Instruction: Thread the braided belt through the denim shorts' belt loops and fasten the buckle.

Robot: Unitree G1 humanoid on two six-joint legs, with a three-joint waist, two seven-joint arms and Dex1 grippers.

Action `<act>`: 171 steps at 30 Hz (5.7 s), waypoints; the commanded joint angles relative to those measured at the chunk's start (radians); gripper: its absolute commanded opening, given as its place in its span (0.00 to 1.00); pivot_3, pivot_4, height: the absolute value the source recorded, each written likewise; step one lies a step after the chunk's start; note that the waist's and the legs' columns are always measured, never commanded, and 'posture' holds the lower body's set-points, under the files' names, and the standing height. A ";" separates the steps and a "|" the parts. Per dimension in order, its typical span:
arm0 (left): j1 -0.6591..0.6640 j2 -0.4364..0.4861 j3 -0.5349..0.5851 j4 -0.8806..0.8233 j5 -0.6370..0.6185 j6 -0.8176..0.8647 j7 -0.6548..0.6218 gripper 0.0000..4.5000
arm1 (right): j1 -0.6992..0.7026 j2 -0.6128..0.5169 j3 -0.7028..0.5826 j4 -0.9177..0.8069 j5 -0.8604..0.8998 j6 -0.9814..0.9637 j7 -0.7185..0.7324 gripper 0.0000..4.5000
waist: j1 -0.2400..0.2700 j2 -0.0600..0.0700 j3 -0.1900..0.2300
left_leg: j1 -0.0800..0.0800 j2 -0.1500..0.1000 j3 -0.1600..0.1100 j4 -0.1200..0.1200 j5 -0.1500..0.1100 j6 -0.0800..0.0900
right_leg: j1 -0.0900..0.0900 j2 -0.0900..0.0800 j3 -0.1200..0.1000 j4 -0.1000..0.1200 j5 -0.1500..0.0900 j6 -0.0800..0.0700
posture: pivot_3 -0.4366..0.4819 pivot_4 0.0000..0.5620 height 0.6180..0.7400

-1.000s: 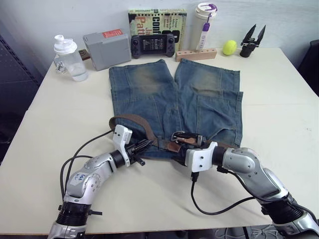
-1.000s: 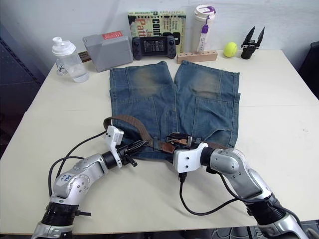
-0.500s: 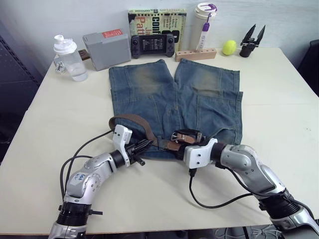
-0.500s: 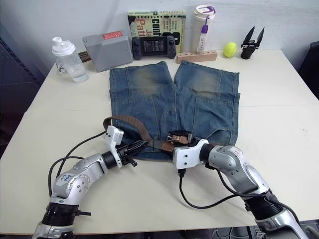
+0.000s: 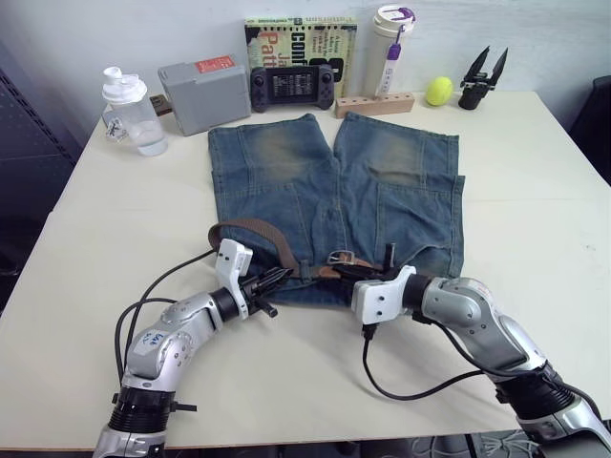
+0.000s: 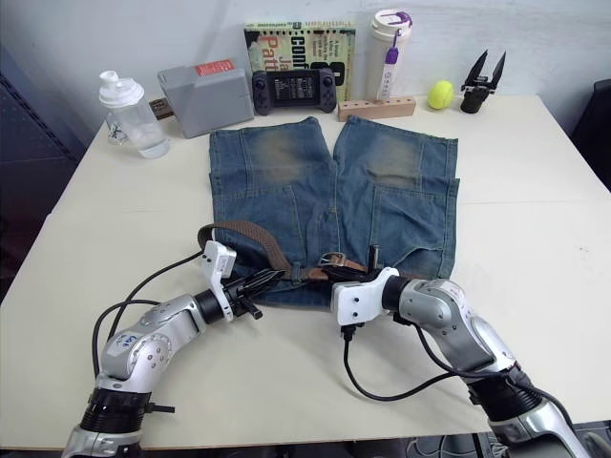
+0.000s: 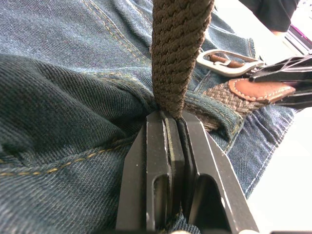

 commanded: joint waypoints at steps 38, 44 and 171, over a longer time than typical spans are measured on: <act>0.255 0.080 -0.067 -0.226 0.230 -0.087 0.068 0.02 | 0.034 -0.027 -0.089 -0.118 0.145 0.064 0.061 0.00 | -0.001 0.000 0.000 | 0.000 0.001 -0.002 0.000 0.000 0.000 | -0.002 0.001 0.001 0.000 -0.001 -0.001 | 0.48 0.27 0.85; 0.272 0.127 -0.154 -0.196 0.357 -0.180 0.054 0.02 | 0.070 -0.123 -0.197 -0.218 0.278 0.155 0.146 0.00 | 0.002 0.001 0.000 | 0.000 0.001 -0.002 0.000 -0.001 0.001 | -0.001 -0.002 0.001 0.000 0.000 -0.001 | 0.48 0.27 0.85; -0.039 0.345 0.136 -0.240 -0.146 -0.125 -0.311 0.64 | -0.137 -0.191 -0.229 -0.118 0.388 0.183 0.230 0.00 | -0.003 0.003 0.000 | -0.001 0.000 0.000 0.001 -0.001 0.002 | -0.002 0.000 0.001 0.002 0.000 -0.001 | 0.48 0.27 0.85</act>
